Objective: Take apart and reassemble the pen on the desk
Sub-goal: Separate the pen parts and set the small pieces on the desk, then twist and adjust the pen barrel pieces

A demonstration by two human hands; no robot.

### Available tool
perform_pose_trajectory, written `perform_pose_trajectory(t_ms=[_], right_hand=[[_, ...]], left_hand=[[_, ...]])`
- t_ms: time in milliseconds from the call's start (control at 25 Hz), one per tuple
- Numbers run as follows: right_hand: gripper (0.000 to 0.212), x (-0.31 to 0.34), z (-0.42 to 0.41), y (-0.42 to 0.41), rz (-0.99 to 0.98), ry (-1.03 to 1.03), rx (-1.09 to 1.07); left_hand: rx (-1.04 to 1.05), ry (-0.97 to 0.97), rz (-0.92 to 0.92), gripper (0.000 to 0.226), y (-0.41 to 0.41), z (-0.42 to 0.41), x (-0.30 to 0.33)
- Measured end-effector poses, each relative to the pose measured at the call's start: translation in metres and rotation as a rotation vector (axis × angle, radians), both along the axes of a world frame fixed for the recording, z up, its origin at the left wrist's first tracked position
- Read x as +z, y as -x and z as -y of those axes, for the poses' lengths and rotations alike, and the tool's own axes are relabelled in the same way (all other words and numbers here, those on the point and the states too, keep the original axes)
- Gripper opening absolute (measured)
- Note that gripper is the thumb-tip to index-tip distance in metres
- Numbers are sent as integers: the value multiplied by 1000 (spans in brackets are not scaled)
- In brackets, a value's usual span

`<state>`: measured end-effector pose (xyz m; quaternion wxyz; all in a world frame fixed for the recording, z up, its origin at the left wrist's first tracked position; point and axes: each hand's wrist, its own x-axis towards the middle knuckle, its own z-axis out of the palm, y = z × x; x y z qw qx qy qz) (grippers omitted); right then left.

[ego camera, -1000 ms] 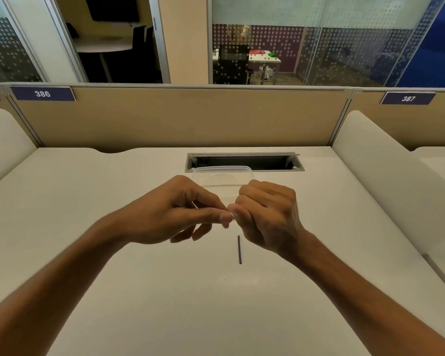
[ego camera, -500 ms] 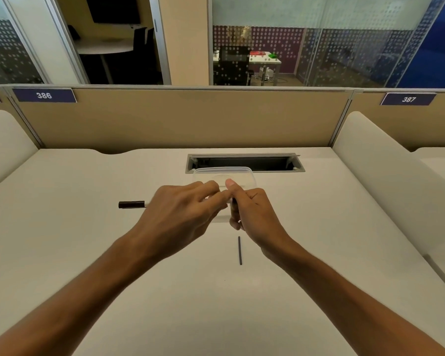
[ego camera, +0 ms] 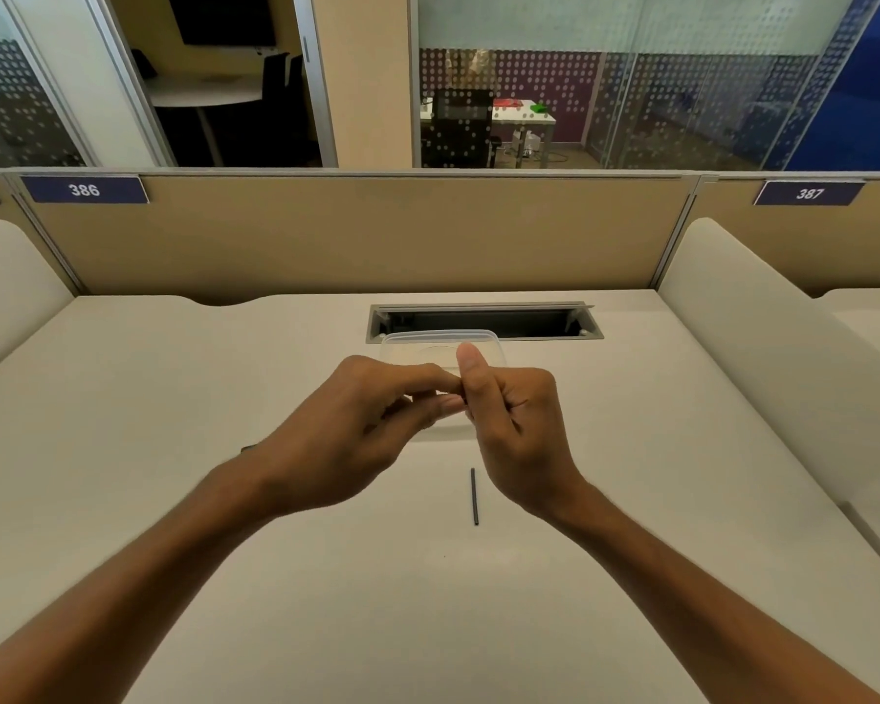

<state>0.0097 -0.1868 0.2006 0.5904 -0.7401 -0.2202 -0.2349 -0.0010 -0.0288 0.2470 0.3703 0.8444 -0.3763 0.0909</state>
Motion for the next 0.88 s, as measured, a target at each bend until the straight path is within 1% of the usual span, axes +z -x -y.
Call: perform_pose_trajectory(t_ms=[80, 160, 280, 400, 520, 680, 800, 880], right_hand=[[43, 6, 3, 0, 136, 75, -3], [41, 7, 6, -2, 188, 141, -21], [35, 6, 10, -3, 82, 185, -31], [25, 5, 12, -1, -55, 150, 15], [23, 3, 17, 0, -139, 134, 43], [17, 6, 23, 5, -170, 109, 76], [7, 9, 29, 6, -175, 83, 95], [4, 8, 33, 6, -168, 80, 86]], left_hand=[[-63, 22, -62, 19, 1, -2, 6], [-67, 7, -31, 17, 2, -2, 9], [21, -38, 60, 19, -2, -7, 9], [71, -131, 132, 21, -4, -13, 5], [89, -195, 170, 21, -4, -15, 0], [107, -222, 194, 23, -4, -15, -2], [163, -241, 232, 27, -4, -15, -3], [179, -246, 232, 29, -4, -15, -4]])
